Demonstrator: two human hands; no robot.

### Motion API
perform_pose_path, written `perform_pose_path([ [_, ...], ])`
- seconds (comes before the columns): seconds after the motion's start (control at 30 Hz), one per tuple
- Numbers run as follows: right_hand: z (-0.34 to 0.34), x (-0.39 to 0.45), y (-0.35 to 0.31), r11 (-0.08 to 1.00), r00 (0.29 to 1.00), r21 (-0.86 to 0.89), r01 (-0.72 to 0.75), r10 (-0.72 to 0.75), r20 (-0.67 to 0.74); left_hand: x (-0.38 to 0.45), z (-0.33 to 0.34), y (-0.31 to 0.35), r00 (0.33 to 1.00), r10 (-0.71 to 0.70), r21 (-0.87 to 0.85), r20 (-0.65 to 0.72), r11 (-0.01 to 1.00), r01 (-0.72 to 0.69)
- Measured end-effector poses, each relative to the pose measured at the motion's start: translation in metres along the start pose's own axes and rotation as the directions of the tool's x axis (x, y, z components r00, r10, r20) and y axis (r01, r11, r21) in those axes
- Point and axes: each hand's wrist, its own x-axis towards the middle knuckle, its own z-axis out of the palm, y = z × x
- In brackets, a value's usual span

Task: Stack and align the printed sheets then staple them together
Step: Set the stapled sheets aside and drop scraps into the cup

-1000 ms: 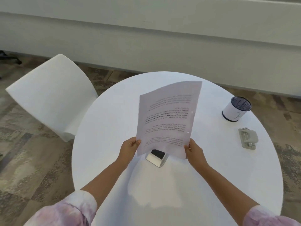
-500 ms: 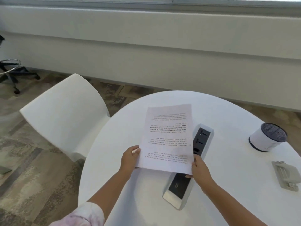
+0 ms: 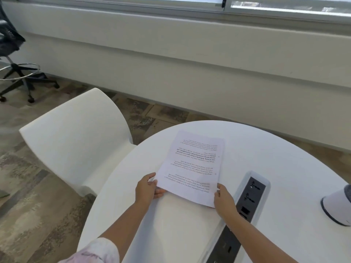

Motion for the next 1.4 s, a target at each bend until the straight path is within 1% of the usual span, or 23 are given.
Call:
perform_pose_path([
  [0.17, 0.005, 0.014, -0.006, 1.000, 1.000, 0.021, 0.022, -0.022, 0.008, 0.020, 0.002, -0.002, 0.999, 0.009, 0.012, -0.031, 1.000, -0.008],
  [0.4, 0.010, 0.023, -0.010, 0.997, 0.999, 0.071, 0.031, -0.032, 0.018, 0.041, -0.001, 0.000, 0.996, 0.059, 0.025, -0.073, 0.998, -0.057],
  [0.57, 0.014, 0.022, -0.009, 0.996, 0.999, 0.085, 0.038, -0.041, 0.034, 0.046, -0.003, 0.003, 0.995, 0.059, 0.016, -0.084, 0.998, -0.058],
  [0.7, 0.011, 0.019, -0.009, 0.996, 0.998, 0.076, 0.039, -0.042, 0.039, 0.046, -0.007, 0.008, 0.996, 0.031, 0.020, -0.086, 0.999, -0.029],
  [0.77, 0.009, 0.017, -0.009, 0.998, 0.998, 0.048, 0.049, -0.051, 0.038, 0.042, -0.010, 0.009, 0.992, 0.048, 0.072, -0.119, 0.997, -0.040],
  [0.83, 0.005, 0.014, -0.008, 0.998, 0.998, -0.007, 0.059, -0.059, 0.025, 0.037, -0.015, 0.008, 0.977, 0.127, 0.224, -0.169, 0.971, -0.087],
  [0.9, -0.001, 0.008, -0.007, 0.991, 0.995, -0.092, 0.098, -0.097, 0.010, 0.031, -0.020, 0.003, 0.960, 0.222, 0.407, -0.169, 0.903, -0.137],
  [0.97, -0.008, 0.000, -0.002, 0.952, 0.980, -0.233, 0.197, -0.198, 0.019, 0.022, -0.023, -0.002, 0.948, 0.292, 0.525, -0.126, 0.830, -0.185],
  [1.03, -0.016, -0.008, 0.002, 0.850, 0.951, -0.436, 0.295, -0.305, 0.049, 0.012, -0.022, -0.004, 0.929, 0.366, 0.625, -0.053, 0.738, -0.255],
  [1.1, -0.024, -0.014, 0.003, 0.751, 0.927, -0.576, 0.322, -0.373, 0.033, 0.001, -0.019, -0.005, 0.896, 0.443, 0.718, 0.027, 0.615, -0.326],
  [1.2, -0.034, -0.026, 0.002, 0.640, 0.903, -0.710, 0.295, -0.429, -0.012, -0.019, -0.011, 0.002, 0.817, 0.558, 0.800, 0.145, 0.420, -0.428],
  [1.27, -0.042, -0.035, 0.000, 0.595, 0.898, -0.765, 0.249, -0.438, -0.049, -0.035, -0.002, 0.010, 0.757, 0.620, 0.816, 0.206, 0.319, -0.483],
  [1.33, -0.051, -0.044, -0.005, 0.565, 0.890, -0.802, 0.193, -0.445, -0.099, -0.050, 0.007, 0.019, 0.711, 0.661, 0.819, 0.240, 0.255, -0.514],
  [1.4, -0.062, -0.054, -0.009, 0.537, 0.881, -0.832, 0.138, -0.450, -0.144, -0.065, 0.016, 0.031, 0.676, 0.688, 0.809, 0.265, 0.223, -0.544],
])
